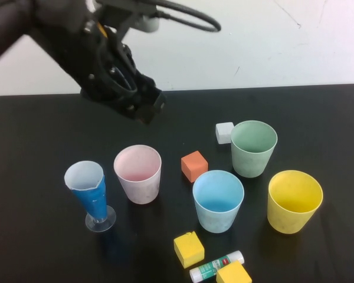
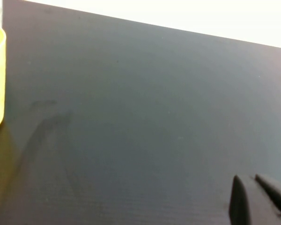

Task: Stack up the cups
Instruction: Pick up the pink cup, then place the pink cup on the blue cup

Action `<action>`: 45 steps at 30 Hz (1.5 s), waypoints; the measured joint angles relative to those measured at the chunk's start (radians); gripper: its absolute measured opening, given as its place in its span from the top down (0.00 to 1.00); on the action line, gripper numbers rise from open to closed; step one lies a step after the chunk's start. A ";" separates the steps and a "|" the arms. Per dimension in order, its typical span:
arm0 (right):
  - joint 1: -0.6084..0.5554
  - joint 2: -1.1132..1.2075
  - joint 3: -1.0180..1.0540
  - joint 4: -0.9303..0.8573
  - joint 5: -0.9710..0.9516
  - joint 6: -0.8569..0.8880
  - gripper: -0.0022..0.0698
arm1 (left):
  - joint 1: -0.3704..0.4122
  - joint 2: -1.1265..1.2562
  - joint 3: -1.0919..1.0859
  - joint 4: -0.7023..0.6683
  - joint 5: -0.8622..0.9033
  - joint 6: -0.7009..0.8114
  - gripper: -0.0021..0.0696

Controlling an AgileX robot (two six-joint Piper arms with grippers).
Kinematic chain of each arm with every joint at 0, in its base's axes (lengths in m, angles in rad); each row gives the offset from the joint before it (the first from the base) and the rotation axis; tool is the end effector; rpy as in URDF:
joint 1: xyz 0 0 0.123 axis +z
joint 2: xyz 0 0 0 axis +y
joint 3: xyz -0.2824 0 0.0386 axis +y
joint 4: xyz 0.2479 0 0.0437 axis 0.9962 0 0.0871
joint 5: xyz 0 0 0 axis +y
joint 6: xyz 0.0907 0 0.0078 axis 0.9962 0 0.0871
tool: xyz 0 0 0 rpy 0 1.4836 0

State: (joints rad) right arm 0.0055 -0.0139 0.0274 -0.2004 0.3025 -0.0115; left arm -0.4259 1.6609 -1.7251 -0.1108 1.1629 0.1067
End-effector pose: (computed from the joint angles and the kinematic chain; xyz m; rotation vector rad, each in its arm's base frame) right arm 0.0542 -0.0051 0.1778 -0.1447 1.7919 -0.1946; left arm 0.3209 -0.1557 0.3836 0.6644 2.5086 -0.2650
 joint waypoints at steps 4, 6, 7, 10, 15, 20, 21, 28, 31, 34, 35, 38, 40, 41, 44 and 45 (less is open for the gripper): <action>0.000 0.000 0.000 0.002 0.000 0.002 0.97 | 0.000 0.094 -0.041 0.080 0.009 -0.045 0.32; 0.000 0.000 0.000 0.002 0.000 0.004 0.97 | 0.000 0.140 -0.054 0.111 0.011 -0.061 0.29; 0.000 0.000 0.000 0.002 0.000 0.004 0.97 | 0.000 0.157 -0.058 0.118 0.011 -0.065 0.29; 0.000 0.000 0.000 0.006 0.000 0.004 0.97 | 0.000 0.218 -0.059 0.132 0.011 -0.084 0.28; 0.000 0.000 0.000 0.016 0.000 0.004 0.97 | 0.000 0.300 -0.059 0.132 0.013 -0.092 0.28; 0.000 0.000 0.000 0.035 0.000 0.004 0.97 | 0.000 0.352 -0.059 0.132 0.027 -0.090 0.38; 0.000 0.000 0.000 0.047 0.000 0.004 0.97 | 0.000 0.359 -0.059 0.132 0.027 -0.088 0.46; 0.000 0.000 0.000 0.200 0.000 0.066 0.97 | 0.000 0.372 -0.067 0.130 0.027 -0.059 0.92; 0.000 0.000 0.000 0.282 0.000 0.074 0.97 | 0.000 0.372 -0.095 0.130 0.046 -0.061 0.95; 0.000 0.000 0.000 0.404 0.000 0.103 0.97 | 0.000 0.368 -0.150 0.128 0.061 -0.059 0.95; 0.000 0.000 0.000 0.453 0.000 0.110 0.97 | 0.000 0.360 -0.173 0.123 0.063 -0.059 0.95; 0.000 0.000 0.000 0.587 -0.001 0.121 0.97 | 0.000 0.310 -0.234 0.092 0.065 -0.059 0.95; 0.000 0.000 0.000 0.654 -0.004 0.124 0.97 | 0.000 0.263 -0.259 0.062 0.067 -0.059 0.95; 0.000 0.000 0.000 0.684 -0.006 0.124 0.97 | 0.000 0.239 -0.265 0.047 0.069 -0.059 0.95; 0.000 0.000 0.000 0.724 -0.008 0.118 0.97 | 0.000 0.152 -0.269 -0.002 0.076 -0.057 0.95; 0.000 0.000 0.000 0.729 -0.010 0.108 0.97 | 0.000 0.125 -0.269 -0.023 0.081 -0.047 0.95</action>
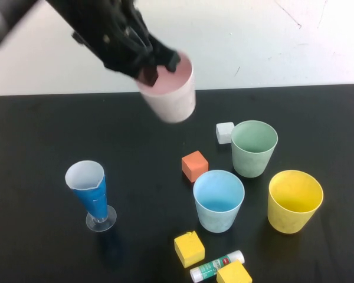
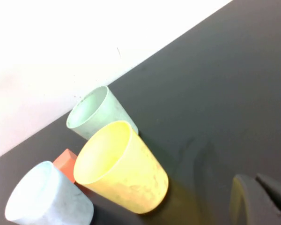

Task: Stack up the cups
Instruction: Place the pink cup on the blue cup

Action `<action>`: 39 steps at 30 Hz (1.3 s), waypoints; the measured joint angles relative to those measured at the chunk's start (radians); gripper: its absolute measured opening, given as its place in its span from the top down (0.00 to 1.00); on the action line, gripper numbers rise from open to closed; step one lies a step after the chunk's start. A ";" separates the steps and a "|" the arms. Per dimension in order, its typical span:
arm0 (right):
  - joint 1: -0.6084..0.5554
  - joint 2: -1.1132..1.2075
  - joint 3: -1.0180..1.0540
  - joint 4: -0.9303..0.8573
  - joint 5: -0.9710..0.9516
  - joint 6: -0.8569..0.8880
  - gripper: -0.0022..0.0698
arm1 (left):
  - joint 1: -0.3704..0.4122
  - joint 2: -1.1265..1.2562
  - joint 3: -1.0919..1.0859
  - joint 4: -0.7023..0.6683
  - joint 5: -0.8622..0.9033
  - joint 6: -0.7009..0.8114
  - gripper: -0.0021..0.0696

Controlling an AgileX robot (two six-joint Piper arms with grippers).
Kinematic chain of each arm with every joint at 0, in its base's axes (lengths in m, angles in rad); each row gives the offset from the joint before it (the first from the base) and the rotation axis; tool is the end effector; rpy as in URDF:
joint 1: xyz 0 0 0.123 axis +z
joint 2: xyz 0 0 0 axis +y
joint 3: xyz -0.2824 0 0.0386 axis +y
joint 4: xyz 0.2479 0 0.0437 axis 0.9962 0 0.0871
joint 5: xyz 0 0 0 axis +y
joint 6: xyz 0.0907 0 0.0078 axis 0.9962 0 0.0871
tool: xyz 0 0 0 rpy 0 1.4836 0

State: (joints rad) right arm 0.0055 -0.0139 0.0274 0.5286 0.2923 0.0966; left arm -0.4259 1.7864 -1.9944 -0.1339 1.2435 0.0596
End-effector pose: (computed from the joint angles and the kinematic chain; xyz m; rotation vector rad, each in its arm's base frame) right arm 0.0541 0.0136 0.1817 0.4236 1.7336 0.5716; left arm 0.3453 -0.1693 0.4113 0.6068 2.4625 -0.3242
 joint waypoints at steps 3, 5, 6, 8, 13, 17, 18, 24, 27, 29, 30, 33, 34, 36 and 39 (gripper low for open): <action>0.000 0.000 0.000 0.005 -0.004 -0.019 0.97 | -0.002 -0.066 0.011 -0.090 0.001 0.038 0.95; 0.000 0.000 0.000 0.006 -0.004 -0.026 0.97 | -0.020 -0.098 0.033 -0.129 0.001 0.065 0.95; 0.000 0.000 0.000 0.006 -0.004 -0.029 0.97 | -0.037 -0.109 0.048 -0.135 0.004 0.072 0.95; 0.000 0.000 0.000 0.011 -0.004 -0.030 0.97 | -0.077 -0.123 0.074 -0.127 0.007 0.079 0.95; 0.000 0.000 0.000 0.013 0.000 -0.035 0.97 | -0.179 -0.087 0.120 -0.057 0.010 0.083 0.95; 0.000 0.000 0.000 0.015 0.043 -0.070 0.97 | -0.231 -0.015 0.130 -0.053 0.010 0.083 0.95; 0.000 0.000 0.000 0.015 0.053 -0.080 0.97 | -0.235 0.004 0.130 -0.048 0.010 0.083 0.95; 0.000 0.000 0.000 0.015 0.084 -0.102 0.97 | -0.237 0.093 0.130 0.030 0.002 0.040 0.95; 0.000 0.000 0.000 0.015 0.084 -0.104 0.97 | -0.237 0.115 0.130 0.058 -0.002 0.033 0.95; 0.000 0.000 0.000 0.015 0.084 -0.104 0.97 | -0.237 0.125 0.130 0.064 -0.014 0.033 0.95; 0.000 0.000 0.000 0.015 0.084 -0.104 0.97 | -0.237 0.129 0.130 0.066 -0.020 0.033 0.95; 0.000 0.000 0.000 0.015 0.084 -0.104 0.97 | -0.237 0.144 0.130 0.066 -0.031 0.033 0.95; 0.000 0.000 0.000 0.015 0.084 -0.104 0.97 | -0.237 0.149 0.130 0.066 -0.036 0.033 0.95; 0.000 0.000 0.000 0.015 0.084 -0.104 0.97 | -0.237 0.161 0.130 0.066 -0.038 0.033 0.95; 0.000 0.000 0.000 0.015 0.080 -0.104 0.97 | -0.237 0.178 0.130 0.050 -0.038 0.033 0.95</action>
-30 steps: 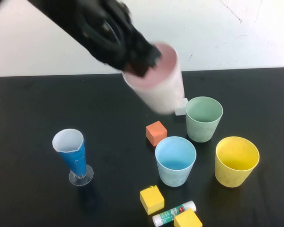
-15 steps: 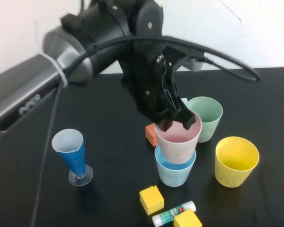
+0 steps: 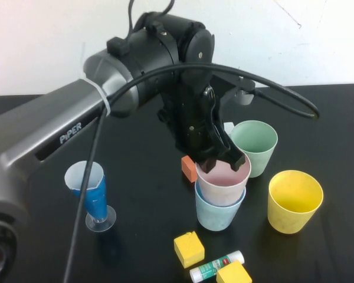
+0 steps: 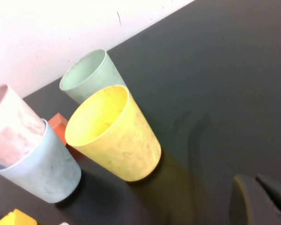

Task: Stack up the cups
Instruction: Place the pink cup on the blue cup, then pick up the green cup

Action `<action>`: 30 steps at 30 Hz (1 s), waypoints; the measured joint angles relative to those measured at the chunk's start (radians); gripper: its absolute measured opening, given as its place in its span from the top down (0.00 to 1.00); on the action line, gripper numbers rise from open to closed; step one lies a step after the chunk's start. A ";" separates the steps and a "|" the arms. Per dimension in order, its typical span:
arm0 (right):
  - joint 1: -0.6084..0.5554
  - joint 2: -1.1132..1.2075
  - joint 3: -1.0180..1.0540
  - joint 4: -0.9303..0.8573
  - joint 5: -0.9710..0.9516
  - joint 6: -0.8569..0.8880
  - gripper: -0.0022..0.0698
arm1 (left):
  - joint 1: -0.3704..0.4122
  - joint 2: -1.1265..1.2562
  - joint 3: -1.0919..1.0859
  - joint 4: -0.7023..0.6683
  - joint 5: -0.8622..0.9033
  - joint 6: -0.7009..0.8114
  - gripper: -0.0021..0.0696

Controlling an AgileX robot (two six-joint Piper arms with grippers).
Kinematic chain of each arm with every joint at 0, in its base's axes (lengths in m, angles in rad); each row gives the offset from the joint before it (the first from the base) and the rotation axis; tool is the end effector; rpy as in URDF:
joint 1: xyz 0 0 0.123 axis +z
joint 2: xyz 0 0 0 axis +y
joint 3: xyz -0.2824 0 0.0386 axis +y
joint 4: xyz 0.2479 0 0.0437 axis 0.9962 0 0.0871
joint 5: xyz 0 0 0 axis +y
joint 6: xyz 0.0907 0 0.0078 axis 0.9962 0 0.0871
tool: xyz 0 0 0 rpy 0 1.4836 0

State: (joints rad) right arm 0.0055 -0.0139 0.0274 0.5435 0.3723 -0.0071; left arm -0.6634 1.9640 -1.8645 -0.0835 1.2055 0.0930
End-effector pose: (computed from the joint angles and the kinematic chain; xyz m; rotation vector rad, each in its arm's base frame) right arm 0.0521 0.0175 0.1759 0.3241 1.8191 0.5314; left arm 0.3315 -0.2681 0.3027 1.0187 2.6245 -0.2539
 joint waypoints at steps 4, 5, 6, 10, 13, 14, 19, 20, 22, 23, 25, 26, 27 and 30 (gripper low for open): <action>0.000 0.000 0.000 0.020 -0.011 0.000 0.97 | 0.000 0.016 0.000 -0.022 0.000 0.000 0.81; 0.000 0.000 0.000 0.030 -0.013 0.000 0.97 | 0.000 0.018 0.000 -0.024 -0.001 0.000 0.76; 0.000 0.000 0.000 0.037 -0.013 0.000 0.97 | 0.000 0.020 0.000 -0.024 -0.001 0.000 0.70; 0.000 0.000 0.000 0.052 -0.010 0.000 0.97 | 0.000 0.025 -0.013 0.003 0.006 0.000 0.53; 0.000 0.000 0.000 0.063 0.001 0.000 0.97 | 0.000 0.016 -0.052 0.040 0.015 -0.008 0.57; 0.000 0.000 0.000 0.067 0.001 -0.002 0.97 | 0.000 0.002 -0.062 0.052 0.015 -0.008 0.62; 0.000 0.000 -0.057 0.077 0.032 -0.152 0.97 | 0.000 -0.130 -0.073 0.084 -0.002 -0.008 0.91; 0.000 0.000 -0.092 0.079 0.052 -0.207 0.97 | 0.000 -0.168 -0.075 0.089 -0.002 -0.008 0.93; 0.000 0.014 -0.162 0.079 0.093 -0.294 0.97 | 0.000 -0.240 -0.082 0.091 -0.004 -0.008 0.95; 0.000 0.036 -0.202 0.079 0.118 -0.331 0.97 | 0.000 -0.271 -0.081 0.091 -0.006 -0.008 0.96; 0.000 0.102 -0.283 0.064 0.174 -0.381 0.97 | 0.000 -0.352 -0.081 0.084 -0.008 -0.008 0.97; 0.000 0.140 -0.323 0.057 0.202 -0.395 0.97 | 0.000 -0.379 -0.081 0.075 -0.008 -0.008 0.97; 0.000 0.179 -0.364 0.048 0.228 -0.416 0.97 | 0.000 -0.405 -0.081 0.073 -0.008 -0.008 0.97; 0.000 0.289 -0.478 0.019 0.300 -0.478 0.97 | 0.000 -0.500 -0.043 0.068 -0.010 -0.008 0.97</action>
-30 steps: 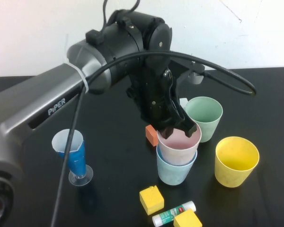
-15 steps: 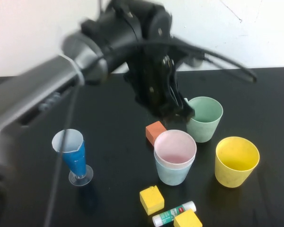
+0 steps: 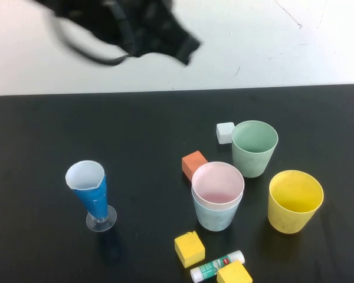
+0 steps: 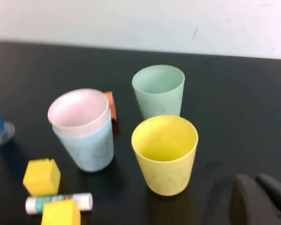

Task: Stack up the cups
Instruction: Pick up the green cup

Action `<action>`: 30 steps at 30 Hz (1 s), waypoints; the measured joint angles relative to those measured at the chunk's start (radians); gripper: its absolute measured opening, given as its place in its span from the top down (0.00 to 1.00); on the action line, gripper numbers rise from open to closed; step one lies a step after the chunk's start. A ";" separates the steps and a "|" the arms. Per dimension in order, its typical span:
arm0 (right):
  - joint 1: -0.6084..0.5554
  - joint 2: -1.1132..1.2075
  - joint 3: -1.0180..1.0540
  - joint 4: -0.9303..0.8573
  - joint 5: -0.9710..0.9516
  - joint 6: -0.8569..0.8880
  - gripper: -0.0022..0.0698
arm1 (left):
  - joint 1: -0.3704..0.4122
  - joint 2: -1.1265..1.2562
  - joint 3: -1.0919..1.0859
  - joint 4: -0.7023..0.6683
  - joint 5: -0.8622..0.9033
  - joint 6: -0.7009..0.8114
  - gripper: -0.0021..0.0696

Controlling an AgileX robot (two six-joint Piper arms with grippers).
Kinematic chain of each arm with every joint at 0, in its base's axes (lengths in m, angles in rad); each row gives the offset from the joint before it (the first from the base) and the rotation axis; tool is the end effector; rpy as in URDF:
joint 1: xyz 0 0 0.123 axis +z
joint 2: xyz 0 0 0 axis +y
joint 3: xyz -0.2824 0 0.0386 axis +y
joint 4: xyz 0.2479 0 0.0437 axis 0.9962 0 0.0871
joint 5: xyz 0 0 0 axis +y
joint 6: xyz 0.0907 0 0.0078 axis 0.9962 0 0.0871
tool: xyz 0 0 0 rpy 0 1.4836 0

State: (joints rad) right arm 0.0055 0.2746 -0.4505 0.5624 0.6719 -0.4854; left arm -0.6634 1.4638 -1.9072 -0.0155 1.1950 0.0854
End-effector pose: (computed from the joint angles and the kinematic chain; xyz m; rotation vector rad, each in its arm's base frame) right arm 0.0561 0.0306 0.2953 -0.2600 1.8742 0.3062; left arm 0.2237 -0.1765 0.4975 0.8265 2.0992 -0.3317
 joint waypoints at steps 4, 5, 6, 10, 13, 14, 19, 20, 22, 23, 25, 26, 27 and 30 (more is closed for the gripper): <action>0.000 0.138 -0.150 -0.041 0.115 -0.059 0.97 | 0.000 -0.134 0.153 0.000 -0.018 -0.003 0.97; 0.000 0.170 -0.184 -0.050 0.151 -0.066 0.97 | 0.000 -0.172 0.206 0.000 -0.030 -0.014 0.97; 0.000 0.194 -0.210 -0.060 0.178 -0.078 0.97 | 0.000 -0.211 0.265 0.000 -0.048 -0.025 0.97; 0.007 0.299 -0.311 -0.111 0.276 -0.118 0.97 | 0.000 -0.358 0.489 0.000 -0.138 -0.074 0.97; 0.041 0.369 -0.372 -0.145 0.335 -0.144 0.97 | 0.000 -0.470 0.663 0.000 -0.194 -0.097 0.97; 0.053 0.399 -0.394 -0.150 0.353 -0.151 0.97 | 0.000 -0.505 0.715 0.005 -0.206 -0.109 0.97; 0.145 0.572 -0.513 -0.170 0.484 -0.196 0.97 | 0.000 -0.650 0.910 0.015 -0.226 -0.159 0.97; 0.160 0.607 -0.538 -0.175 0.507 -0.204 0.97 | 0.000 -0.679 0.943 0.030 -0.228 -0.168 0.97; 0.197 0.699 -0.611 -0.194 0.554 -0.211 0.97 | 0.000 -0.732 0.999 0.043 -0.239 -0.188 0.97; 0.216 0.737 -0.651 -0.208 0.561 -0.212 0.97 | 0.000 -0.752 1.022 0.048 -0.248 -0.203 0.97; 0.259 0.836 -0.732 -0.251 0.566 -0.202 0.97 | 0.000 -0.797 1.057 0.048 -0.269 -0.237 0.97; 0.278 0.884 -0.763 -0.272 0.566 -0.197 0.97 | 0.000 -0.813 1.068 0.048 -0.278 -0.248 0.97; 0.302 0.928 -0.801 -0.297 0.566 -0.192 0.97 | 0.000 -0.827 1.076 0.048 -0.283 -0.253 0.97; 0.364 1.040 -0.901 -0.367 0.566 -0.178 0.97 | 0.000 -0.870 1.092 0.048 -0.285 -0.259 0.97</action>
State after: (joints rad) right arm 0.3691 1.3151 -1.3514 0.1954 1.2382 -0.6634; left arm -0.6634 0.5940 -0.8154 0.0322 0.9101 -0.1737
